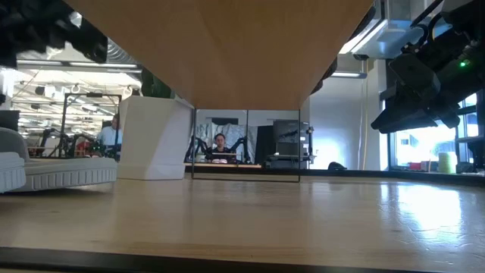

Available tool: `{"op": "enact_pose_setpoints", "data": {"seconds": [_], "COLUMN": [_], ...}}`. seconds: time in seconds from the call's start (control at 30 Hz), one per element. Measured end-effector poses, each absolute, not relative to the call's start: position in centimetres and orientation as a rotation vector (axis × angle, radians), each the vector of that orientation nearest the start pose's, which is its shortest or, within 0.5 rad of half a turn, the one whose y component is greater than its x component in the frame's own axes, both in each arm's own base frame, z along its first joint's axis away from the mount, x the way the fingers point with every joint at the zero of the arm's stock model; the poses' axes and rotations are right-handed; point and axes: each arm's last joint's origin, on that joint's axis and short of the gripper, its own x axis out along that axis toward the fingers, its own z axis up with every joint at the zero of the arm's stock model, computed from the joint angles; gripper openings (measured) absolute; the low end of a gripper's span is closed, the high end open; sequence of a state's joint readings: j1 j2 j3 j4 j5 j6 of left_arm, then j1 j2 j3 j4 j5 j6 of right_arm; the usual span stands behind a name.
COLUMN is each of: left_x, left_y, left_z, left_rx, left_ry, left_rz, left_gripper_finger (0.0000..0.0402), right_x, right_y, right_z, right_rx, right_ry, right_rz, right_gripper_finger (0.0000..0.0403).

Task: Pick and place slides into the shelf
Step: Put the gray slide under the shelf

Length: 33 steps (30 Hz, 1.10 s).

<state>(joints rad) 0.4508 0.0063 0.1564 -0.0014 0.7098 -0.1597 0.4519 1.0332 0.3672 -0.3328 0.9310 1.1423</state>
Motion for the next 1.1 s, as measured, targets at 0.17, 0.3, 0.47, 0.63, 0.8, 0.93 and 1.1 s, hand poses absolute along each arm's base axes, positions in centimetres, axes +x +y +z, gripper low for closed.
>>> {"op": "enact_pose_setpoints", "data": {"seconds": [0.17, 0.3, 0.47, 0.63, 0.8, 0.93, 1.1], "left_x": [6.6, 6.1, 6.7, 8.4, 10.3, 11.6, 12.4], "left_y": [0.7, 0.2, 0.0, -0.3, -1.2, -2.0, -3.5], "left_z": [23.5, 24.5, 24.8, 25.6, 27.7, 28.9, 31.0], "left_rx": [-0.053, -0.024, -0.032, -0.057, -0.077, -0.14, -0.255], "left_ry": [0.008, 0.004, 0.041, 0.113, 0.168, 0.326, 0.524], "left_rz": [-0.199, -0.203, -0.198, -0.225, -0.275, -0.228, -0.109], "left_gripper_finger": [0.0195, 0.0195, 0.0195, 0.0195, 0.0195, 0.0195, 0.0195], "right_x": [15.5, 15.5, 15.5, 15.5, 15.6, 15.7, 15.7], "right_y": [4.9, 4.9, 4.9, 4.8, 4.4, 4.0, 3.9], "right_z": [15.5, 15.5, 15.5, 15.5, 15.5, 15.5, 15.5], "right_rx": [0.425, 0.425, 0.423, 0.419, 0.425, 0.426, 0.388], "right_ry": [0.412, 0.412, 0.408, 0.398, 0.392, 0.39, 0.406], "right_rz": [-0.78, -0.78, -0.783, -0.794, -0.822, -0.843, -0.842], "right_gripper_finger": [0.0128, 0.0128, 0.0128, 0.0128, 0.0128, 0.0128, 0.0128]}}
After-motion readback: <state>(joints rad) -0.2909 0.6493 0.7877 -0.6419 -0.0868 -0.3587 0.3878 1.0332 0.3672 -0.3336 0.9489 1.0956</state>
